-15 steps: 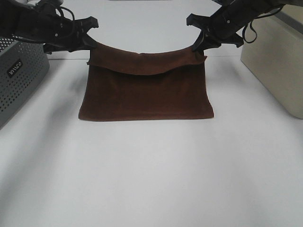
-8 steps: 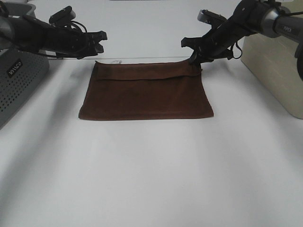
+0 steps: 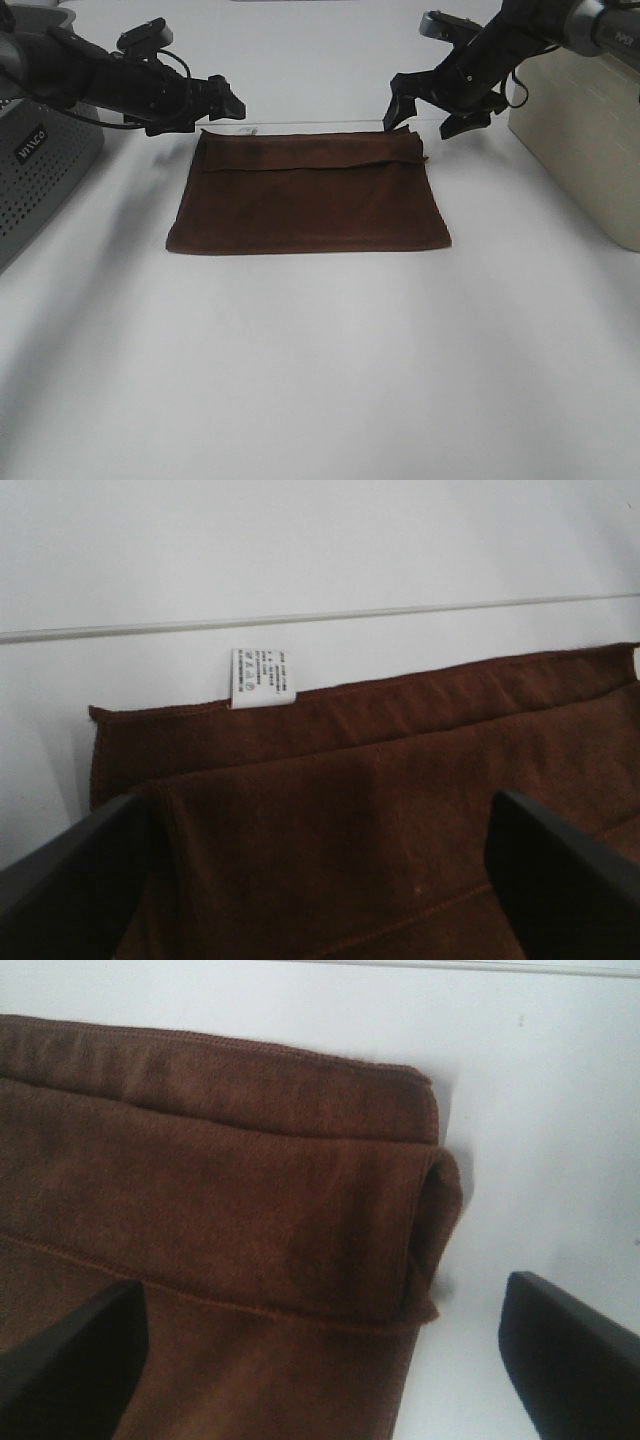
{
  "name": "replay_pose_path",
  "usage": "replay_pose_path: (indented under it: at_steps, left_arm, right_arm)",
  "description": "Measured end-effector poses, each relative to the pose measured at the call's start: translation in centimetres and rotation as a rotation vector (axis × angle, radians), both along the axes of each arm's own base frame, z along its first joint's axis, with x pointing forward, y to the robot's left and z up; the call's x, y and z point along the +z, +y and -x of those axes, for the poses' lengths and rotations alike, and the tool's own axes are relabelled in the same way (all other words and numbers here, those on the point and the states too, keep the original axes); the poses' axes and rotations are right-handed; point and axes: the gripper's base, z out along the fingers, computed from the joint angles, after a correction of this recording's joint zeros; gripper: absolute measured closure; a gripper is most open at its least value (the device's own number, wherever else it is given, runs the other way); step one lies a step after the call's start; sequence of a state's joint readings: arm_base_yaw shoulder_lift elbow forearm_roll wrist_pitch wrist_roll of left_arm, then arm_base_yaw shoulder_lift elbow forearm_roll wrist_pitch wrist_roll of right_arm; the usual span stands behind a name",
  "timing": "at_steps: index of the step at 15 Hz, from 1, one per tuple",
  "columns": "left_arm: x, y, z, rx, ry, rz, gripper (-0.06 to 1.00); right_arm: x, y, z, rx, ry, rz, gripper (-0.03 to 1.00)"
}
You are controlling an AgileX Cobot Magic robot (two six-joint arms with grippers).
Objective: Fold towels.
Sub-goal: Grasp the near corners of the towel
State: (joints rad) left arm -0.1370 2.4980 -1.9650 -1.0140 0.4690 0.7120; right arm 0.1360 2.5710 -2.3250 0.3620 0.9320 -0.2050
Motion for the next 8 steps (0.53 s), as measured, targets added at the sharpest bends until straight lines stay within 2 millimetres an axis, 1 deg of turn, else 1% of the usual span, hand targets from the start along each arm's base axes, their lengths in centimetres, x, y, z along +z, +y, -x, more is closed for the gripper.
replay_pose_path:
  at_steps: [1,3,5,6,8]
  left_arm:
    - [0.5,0.4,0.2,-0.006,0.027,0.017,0.08]
    - [1.7,0.9,0.7,-0.018,0.102,0.05,0.08]
    - [2.1,1.0,1.5,-0.051,0.176,0.048,0.08]
    - [2.3,1.0,2.0,-0.049,0.207,0.058,0.08]
    - [2.5,1.3,3.9,-0.019,0.257,0.059,0.08]
  right_arm:
    - [0.8,0.0,0.3,-0.008,0.025,-0.001,0.08]
    - [1.5,-0.1,1.1,-0.021,0.095,0.001,0.08]
    - [2.3,-0.2,1.9,-0.013,0.167,0.005,0.09]
    - [2.6,-0.2,2.4,-0.004,0.205,0.008,0.1]
    - [3.0,-0.2,2.7,-0.017,0.228,0.005,0.13]
